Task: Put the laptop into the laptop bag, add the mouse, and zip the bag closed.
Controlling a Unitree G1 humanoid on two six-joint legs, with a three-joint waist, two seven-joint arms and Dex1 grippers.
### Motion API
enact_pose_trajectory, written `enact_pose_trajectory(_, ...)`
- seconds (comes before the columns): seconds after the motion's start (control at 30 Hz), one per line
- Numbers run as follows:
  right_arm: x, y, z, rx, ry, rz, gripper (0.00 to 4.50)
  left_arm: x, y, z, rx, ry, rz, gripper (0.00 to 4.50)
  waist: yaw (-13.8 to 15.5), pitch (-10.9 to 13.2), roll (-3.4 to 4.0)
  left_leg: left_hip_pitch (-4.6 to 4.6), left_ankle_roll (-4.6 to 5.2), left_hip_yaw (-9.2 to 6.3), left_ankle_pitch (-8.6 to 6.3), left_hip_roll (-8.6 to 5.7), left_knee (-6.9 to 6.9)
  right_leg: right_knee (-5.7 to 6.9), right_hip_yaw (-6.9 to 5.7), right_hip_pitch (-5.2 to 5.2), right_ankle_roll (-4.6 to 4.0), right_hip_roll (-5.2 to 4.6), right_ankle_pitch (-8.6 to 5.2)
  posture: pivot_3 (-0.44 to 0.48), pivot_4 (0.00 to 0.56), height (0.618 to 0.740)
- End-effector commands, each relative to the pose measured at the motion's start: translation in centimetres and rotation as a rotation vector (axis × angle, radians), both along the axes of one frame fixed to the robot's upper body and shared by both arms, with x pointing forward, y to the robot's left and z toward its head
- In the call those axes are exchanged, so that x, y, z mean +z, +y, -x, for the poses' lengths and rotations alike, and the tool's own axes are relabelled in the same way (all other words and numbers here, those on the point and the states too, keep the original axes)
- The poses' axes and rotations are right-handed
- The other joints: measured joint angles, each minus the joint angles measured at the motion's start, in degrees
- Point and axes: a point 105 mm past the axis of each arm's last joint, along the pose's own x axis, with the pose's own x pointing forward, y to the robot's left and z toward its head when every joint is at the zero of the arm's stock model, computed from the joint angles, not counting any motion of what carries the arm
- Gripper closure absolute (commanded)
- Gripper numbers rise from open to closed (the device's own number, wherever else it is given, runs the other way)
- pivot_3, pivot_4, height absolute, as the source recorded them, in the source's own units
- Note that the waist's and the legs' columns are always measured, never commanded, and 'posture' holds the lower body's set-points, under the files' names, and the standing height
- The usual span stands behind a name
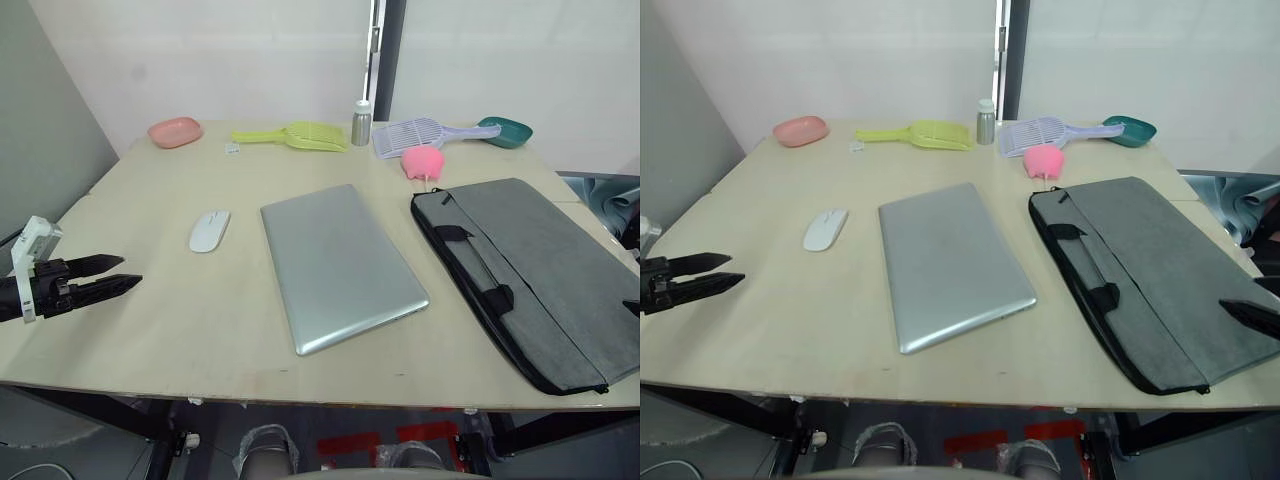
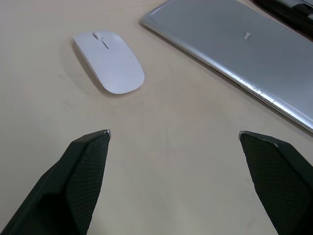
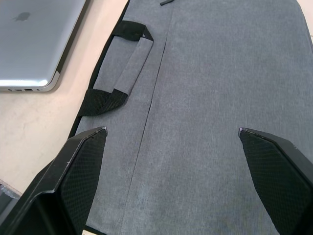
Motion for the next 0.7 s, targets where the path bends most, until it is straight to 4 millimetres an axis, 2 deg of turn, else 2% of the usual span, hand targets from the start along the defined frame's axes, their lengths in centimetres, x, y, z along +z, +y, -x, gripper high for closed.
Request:
enact_pose_trajectory(0.03,1.8,1.0,-0.8,0.035,-0.081,0.01,0.0,1.8,-1.0,-0.6,-0.032,-0.075,0.011,0.07,0.0,0.0,0.0,0.0,0.0,0.0,0.0,0.0,0.01,0.02,0.0,0.0,0.0,0.0,0.0,0.0,0.15,0.74)
enact_pose_trajectory(0.1,2.6,1.7,-1.3,0.051,-0.115,-0.003,0.0,2.3,-1.6,-1.1,-0.027,-0.098,0.048,0.07,0.0,0.0,0.0,0.01,0.0,0.0,0.0,0.0,0.07,0.08,0.02,0.0,0.0,0.0,0.0,0.0,0.15,0.74)
enact_pose_trajectory(0.17,3.1,3.4,-2.0,0.107,-0.138,-0.028,0.0,2.9,-2.4,-2.0,-0.017,-0.117,0.092,0.07,0.0,0.0,0.01,0.03,0.0,0.0,0.0,0.0,0.14,0.19,0.05,0.0,0.0,0.0,0.0,0.0,0.15,0.74)
enact_pose_trajectory(0.3,2.8,8.4,-3.5,0.267,-0.141,-0.038,0.0,3.4,-5.7,-2.7,-0.087,-0.164,0.134,0.07,-0.1,0.0,0.0,0.23,0.01,0.05,0.01,0.0,0.21,0.38,0.16,0.04,0.0,0.02,0.0,0.0,0.15,0.74)
enact_pose_trajectory(0.47,1.8,13.3,-6.7,0.368,-0.163,0.009,0.0,3.2,-9.3,-3.5,-0.14,-0.258,0.061,0.07,-0.3,0.0,-0.01,0.32,0.01,0.2,0.01,-0.01,0.26,0.46,0.32,0.04,0.0,0.02,0.01,0.0,0.15,0.74)
enact_pose_trajectory(0.7,1.0,18.4,-11.8,0.4,-0.194,0.047,0.0,2.9,-11.8,-4.3,-0.128,-0.284,0.104,0.07,-0.5,0.0,-0.02,0.32,0.0,0.2,0.03,-0.01,0.27,0.6,0.36,-0.02,0.02,0.06,0.02,0.0,0.15,0.74)
